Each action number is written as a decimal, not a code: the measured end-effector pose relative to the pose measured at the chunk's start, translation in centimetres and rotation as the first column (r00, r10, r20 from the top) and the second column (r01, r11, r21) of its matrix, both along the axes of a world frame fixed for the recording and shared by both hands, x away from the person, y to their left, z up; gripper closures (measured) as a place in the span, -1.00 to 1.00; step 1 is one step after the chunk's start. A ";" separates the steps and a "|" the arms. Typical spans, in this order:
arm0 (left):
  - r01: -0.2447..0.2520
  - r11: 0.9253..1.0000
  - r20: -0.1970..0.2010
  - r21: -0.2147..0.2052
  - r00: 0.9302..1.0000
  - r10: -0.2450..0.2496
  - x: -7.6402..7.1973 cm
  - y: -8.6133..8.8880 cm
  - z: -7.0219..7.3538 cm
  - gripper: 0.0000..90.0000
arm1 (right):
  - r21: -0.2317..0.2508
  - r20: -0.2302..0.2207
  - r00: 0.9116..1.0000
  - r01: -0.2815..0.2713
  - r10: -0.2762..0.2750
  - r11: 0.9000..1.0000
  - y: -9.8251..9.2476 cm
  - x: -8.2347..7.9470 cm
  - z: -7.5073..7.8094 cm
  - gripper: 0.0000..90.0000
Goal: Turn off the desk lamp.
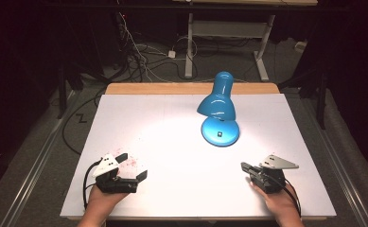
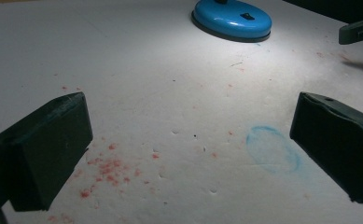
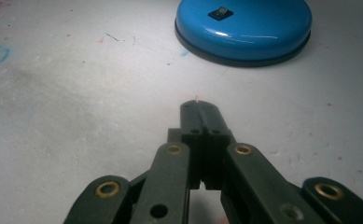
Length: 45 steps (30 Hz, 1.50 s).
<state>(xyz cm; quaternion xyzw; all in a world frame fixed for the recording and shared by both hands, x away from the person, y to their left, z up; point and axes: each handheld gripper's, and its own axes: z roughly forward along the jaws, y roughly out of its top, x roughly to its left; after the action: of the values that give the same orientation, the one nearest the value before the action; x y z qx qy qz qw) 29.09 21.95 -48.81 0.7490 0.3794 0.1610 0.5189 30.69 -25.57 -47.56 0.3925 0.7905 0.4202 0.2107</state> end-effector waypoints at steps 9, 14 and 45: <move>0.028 0.999 -0.022 0.017 0.999 -0.027 0.1 -0.3 0.0 -1.00 | 0.001 0.027 0.999 -0.041 0.040 0.999 1.9 0.6 0.1 1.00; 0.046 0.999 -0.019 0.029 0.999 -0.046 0.1 -0.4 0.1 -1.00 | -0.002 0.021 0.998 -0.062 0.062 0.998 2.7 1.1 0.0 1.00; 0.065 0.996 0.000 0.059 0.998 -0.065 -0.1 -0.8 0.3 -1.00 | 0.080 0.025 0.998 -0.056 0.054 0.995 4.4 4.7 1.6 1.00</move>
<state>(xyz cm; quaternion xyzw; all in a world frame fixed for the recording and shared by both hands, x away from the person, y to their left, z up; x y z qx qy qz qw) 28.99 21.14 -48.52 0.7758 0.3494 0.1556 0.5019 35.36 -21.13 -45.92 0.3740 0.7809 0.4620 0.1920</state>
